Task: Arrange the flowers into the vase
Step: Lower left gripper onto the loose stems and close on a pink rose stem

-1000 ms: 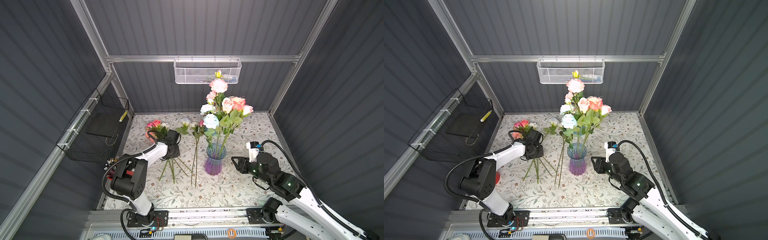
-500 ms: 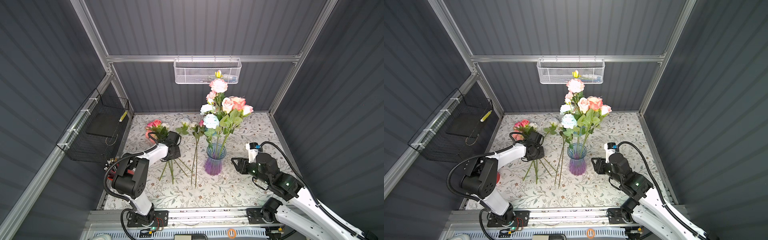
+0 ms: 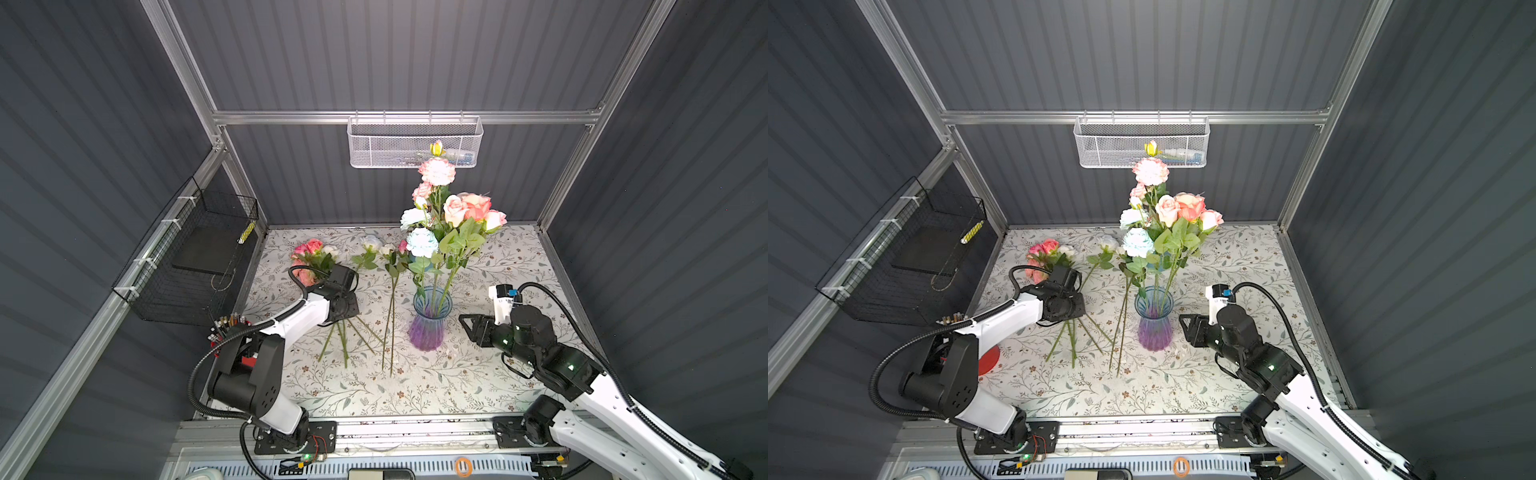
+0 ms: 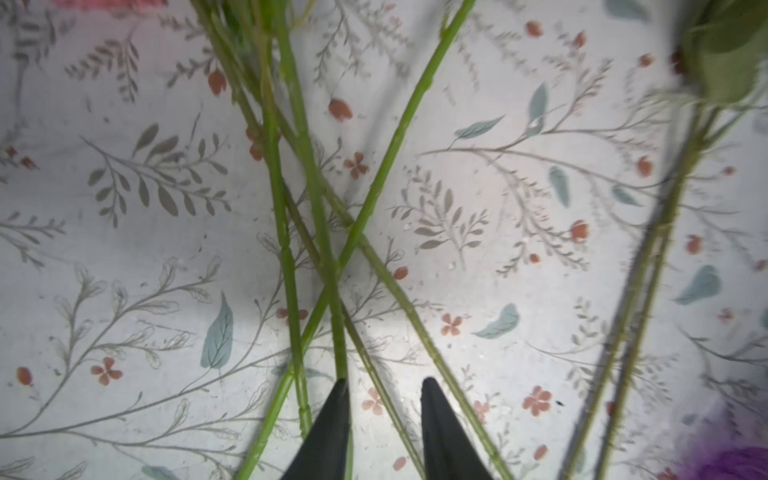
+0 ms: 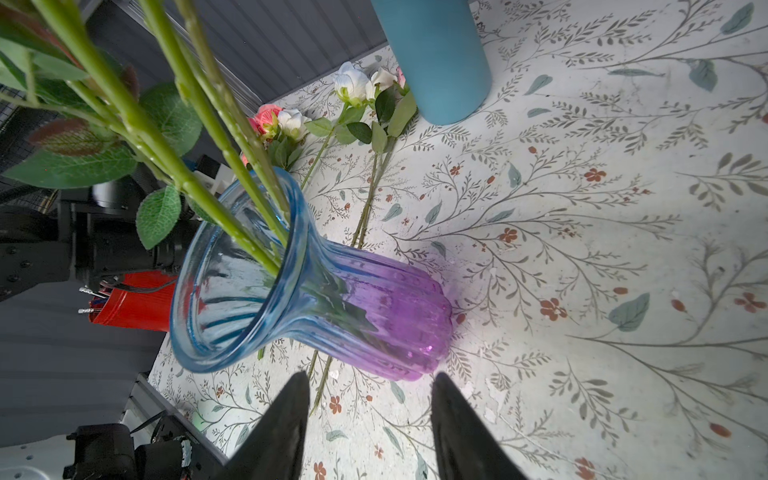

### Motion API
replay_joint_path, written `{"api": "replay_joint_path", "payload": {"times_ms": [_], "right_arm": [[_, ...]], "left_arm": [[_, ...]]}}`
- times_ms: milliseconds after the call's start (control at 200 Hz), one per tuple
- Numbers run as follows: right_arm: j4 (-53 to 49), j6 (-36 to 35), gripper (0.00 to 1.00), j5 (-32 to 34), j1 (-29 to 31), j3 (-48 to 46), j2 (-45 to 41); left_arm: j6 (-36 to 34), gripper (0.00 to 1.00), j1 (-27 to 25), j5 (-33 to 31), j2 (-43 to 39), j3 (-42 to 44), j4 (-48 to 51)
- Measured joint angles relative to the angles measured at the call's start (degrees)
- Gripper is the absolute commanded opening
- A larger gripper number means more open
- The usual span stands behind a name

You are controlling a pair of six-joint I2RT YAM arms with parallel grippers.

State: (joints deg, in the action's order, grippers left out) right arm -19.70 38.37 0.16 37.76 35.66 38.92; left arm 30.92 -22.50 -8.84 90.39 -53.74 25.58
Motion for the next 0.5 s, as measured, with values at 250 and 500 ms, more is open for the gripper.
{"api": "replay_joint_path", "payload": {"times_ms": [250,500], "right_arm": [[0.0,0.02,0.5,0.0,-0.11,-0.02,-0.44],[0.37,0.15,0.5,-0.04,-0.13,-0.35,0.59]], "left_arm": [[1.33,0.23,0.0,-0.76,1.88,1.53,-0.57],[1.9,0.08,0.0,-0.7,1.88,3.13,-2.49]]}}
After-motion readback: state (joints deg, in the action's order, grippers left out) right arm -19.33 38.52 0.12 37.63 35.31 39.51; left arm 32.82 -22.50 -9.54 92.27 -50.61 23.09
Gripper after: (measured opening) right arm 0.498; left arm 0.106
